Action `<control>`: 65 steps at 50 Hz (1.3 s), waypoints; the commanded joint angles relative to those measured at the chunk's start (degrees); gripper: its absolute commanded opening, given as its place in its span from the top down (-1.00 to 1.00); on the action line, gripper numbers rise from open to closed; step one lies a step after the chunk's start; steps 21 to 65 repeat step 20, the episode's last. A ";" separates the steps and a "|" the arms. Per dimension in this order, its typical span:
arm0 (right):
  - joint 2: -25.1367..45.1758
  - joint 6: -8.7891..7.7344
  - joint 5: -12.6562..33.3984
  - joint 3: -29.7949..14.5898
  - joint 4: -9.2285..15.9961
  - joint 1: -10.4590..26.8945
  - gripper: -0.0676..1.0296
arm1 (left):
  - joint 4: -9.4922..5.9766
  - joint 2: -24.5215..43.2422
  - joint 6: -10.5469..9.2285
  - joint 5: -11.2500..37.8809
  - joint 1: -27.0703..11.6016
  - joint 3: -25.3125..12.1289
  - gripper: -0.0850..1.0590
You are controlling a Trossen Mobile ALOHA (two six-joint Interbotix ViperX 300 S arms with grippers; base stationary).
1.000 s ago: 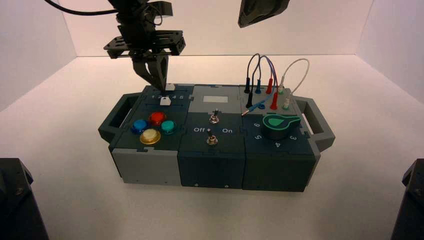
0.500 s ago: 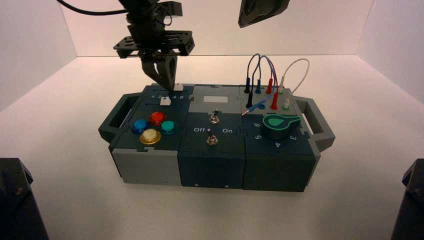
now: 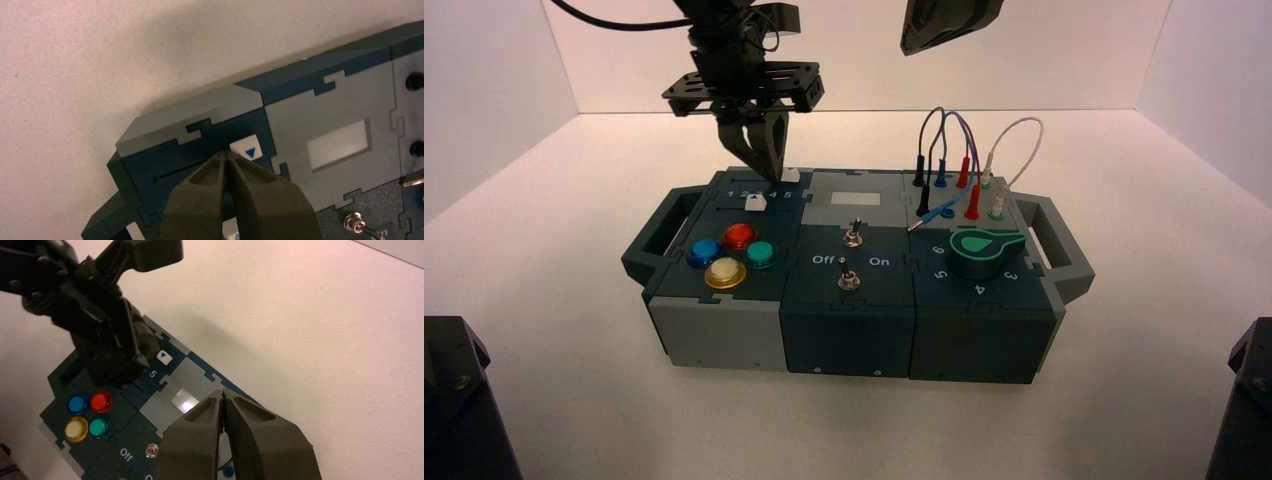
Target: Move the top slider to position 5.
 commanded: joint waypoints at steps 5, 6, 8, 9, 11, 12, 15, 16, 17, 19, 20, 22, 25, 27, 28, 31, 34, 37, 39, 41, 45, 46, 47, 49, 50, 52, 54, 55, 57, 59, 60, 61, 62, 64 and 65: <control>0.18 0.18 -0.18 -1.23 -0.26 -0.44 0.92 | 1.41 -6.33 0.53 1.76 1.93 3.25 0.91; 0.26 0.18 -0.18 -1.23 -0.26 -0.53 0.92 | 1.49 -6.59 0.62 1.76 1.85 3.34 0.91; 0.53 0.18 0.00 -1.32 -0.35 -0.79 0.92 | 1.93 -7.47 0.88 2.11 1.93 4.13 0.91; 0.62 0.18 0.00 -1.32 -0.35 -0.88 0.92 | 2.02 -7.56 0.88 2.11 1.93 4.22 0.90; 1.05 0.18 0.00 -1.32 -0.35 -1.14 0.92 | 2.46 -8.26 0.97 2.55 2.02 4.57 0.91; 1.05 0.18 0.00 -1.32 -0.35 -1.14 0.92 | 2.46 -8.26 0.97 2.55 2.02 4.57 0.91; 1.85 0.09 0.00 -1.32 -0.44 -1.23 0.92 | 2.72 -8.79 0.97 2.99 1.93 4.66 0.91; 2.02 0.18 0.00 -1.32 -0.53 -1.23 0.92 | 2.72 -8.79 0.97 2.99 1.93 4.66 0.91; 2.46 0.09 0.09 -1.41 -0.53 -1.14 0.92 | 2.81 -8.96 0.97 2.99 2.02 4.66 0.91; 2.99 0.18 0.18 -1.49 -0.44 -1.14 0.92 | 2.81 -9.32 0.97 2.99 2.02 4.66 0.91; 3.16 0.18 0.26 -1.49 -0.53 -1.14 0.92 | 2.81 -9.32 1.05 2.99 2.02 4.66 0.91; 3.16 0.18 0.26 -1.49 -0.53 -1.14 0.92 | 2.81 -9.32 1.05 2.99 2.02 4.66 0.91; 3.16 0.18 0.26 -1.49 -0.53 -1.14 0.92 | 2.81 -9.32 1.05 2.99 2.02 4.66 0.91; 3.16 0.18 0.26 -1.49 -0.53 -1.14 0.92 | 2.81 -9.32 1.05 2.99 2.02 4.66 0.91; 3.16 0.18 0.26 -1.49 -0.53 -1.14 0.92 | 2.81 -9.32 1.05 2.99 2.02 4.66 0.91; 3.16 0.18 0.26 -1.49 -0.53 -1.14 0.92 | 2.81 -9.32 1.05 2.99 2.02 4.66 0.91; 3.16 0.18 0.26 -1.49 -0.53 -1.14 0.92 | 2.81 -9.32 1.05 2.99 2.02 4.66 0.91; 3.16 0.18 0.26 -1.49 -0.53 -1.14 0.92 | 2.81 -9.32 1.05 2.99 2.02 4.66 0.91; 3.16 0.18 0.26 -1.49 -0.53 -1.14 0.92 | 2.81 -9.32 1.05 2.99 2.02 4.66 0.91; 3.16 0.18 0.26 -1.49 -0.53 -1.14 0.92 | 2.81 -9.32 1.05 2.99 2.02 4.66 0.91; 3.16 0.18 0.26 -1.49 -0.53 -1.14 0.92 | 2.81 -9.32 1.05 2.99 2.02 4.66 0.91; 3.16 0.18 0.26 -1.49 -0.53 -1.14 0.92 | 2.81 -9.32 1.05 2.99 2.02 4.66 0.91; 3.16 0.18 0.26 -1.49 -0.53 -1.14 0.92 | 2.81 -9.32 1.05 2.99 2.02 4.66 0.91; 3.16 0.18 0.26 -1.49 -0.53 -1.14 0.92 | 2.81 -9.32 1.05 2.99 2.02 4.66 0.91; 3.16 0.18 0.26 -1.49 -0.53 -1.14 0.92 | 2.81 -9.32 1.05 2.99 2.02 4.66 0.91; 3.16 0.18 0.26 -1.49 -0.53 -1.14 0.92 | 2.81 -9.32 1.05 2.99 2.02 4.66 0.91; 3.16 0.18 0.26 -1.49 -0.53 -1.14 0.92 | 2.81 -9.32 1.05 2.99 2.02 4.66 0.91; 3.16 0.18 0.26 -1.49 -0.53 -1.14 0.92 | 2.81 -9.32 1.05 2.99 2.02 4.66 0.91; 3.16 0.18 0.26 -1.49 -0.53 -1.14 0.92 | 2.81 -9.32 1.05 2.99 2.02 4.66 0.91; 3.16 0.18 0.26 -1.49 -0.53 -1.14 0.92 | 2.81 -9.32 1.05 2.99 2.02 4.66 0.91; 3.16 0.18 0.26 -1.49 -0.53 -1.14 0.92 | 2.81 -9.32 1.05 2.99 2.02 4.66 0.91; 3.16 0.18 0.26 -1.49 -0.53 -1.14 0.92 | 2.81 -9.32 1.05 2.99 2.02 4.66 0.91; 3.16 0.18 0.26 -1.49 -0.53 -1.14 0.92 | 2.81 -9.32 1.05 2.99 2.02 4.66 0.91; 3.16 0.18 0.26 -1.49 -0.53 -1.14 0.92 | 2.81 -9.32 1.05 2.99 2.02 4.66 0.91; 3.16 0.18 0.26 -1.49 -0.53 -1.14 0.92 | 2.81 -9.32 1.05 2.99 2.02 4.66 0.91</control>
